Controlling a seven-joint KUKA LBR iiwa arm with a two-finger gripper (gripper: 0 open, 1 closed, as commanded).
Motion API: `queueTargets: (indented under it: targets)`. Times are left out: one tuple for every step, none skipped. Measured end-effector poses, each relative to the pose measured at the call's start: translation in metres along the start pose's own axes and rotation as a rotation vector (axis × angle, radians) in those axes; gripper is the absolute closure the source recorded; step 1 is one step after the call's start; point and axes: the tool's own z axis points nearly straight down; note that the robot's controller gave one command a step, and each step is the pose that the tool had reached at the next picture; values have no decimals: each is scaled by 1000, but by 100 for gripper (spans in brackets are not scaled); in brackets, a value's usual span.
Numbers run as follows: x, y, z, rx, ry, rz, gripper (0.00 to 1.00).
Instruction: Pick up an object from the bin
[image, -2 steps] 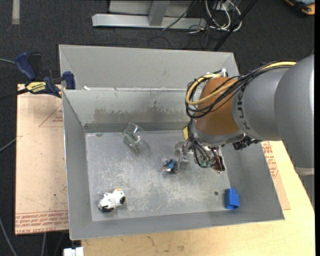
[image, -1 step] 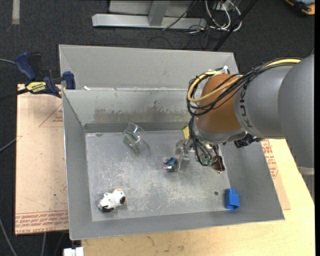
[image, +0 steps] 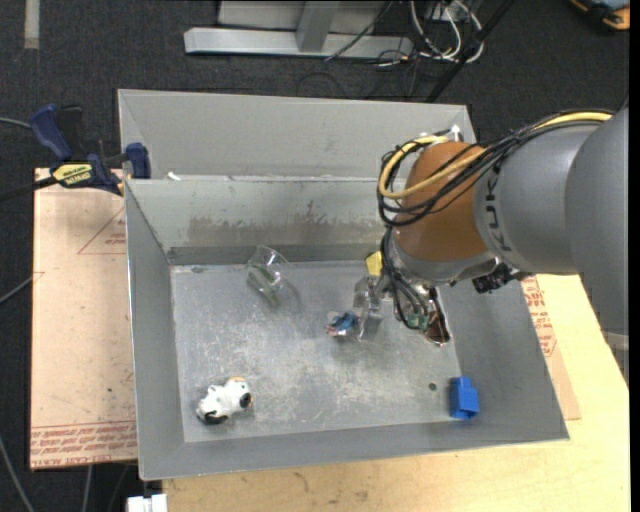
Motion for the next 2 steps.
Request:
queueTargets:
  targets:
    - [0,0,-22,0,0,0,100]
    - [-1,0,-40,-1,-5,-1,100]
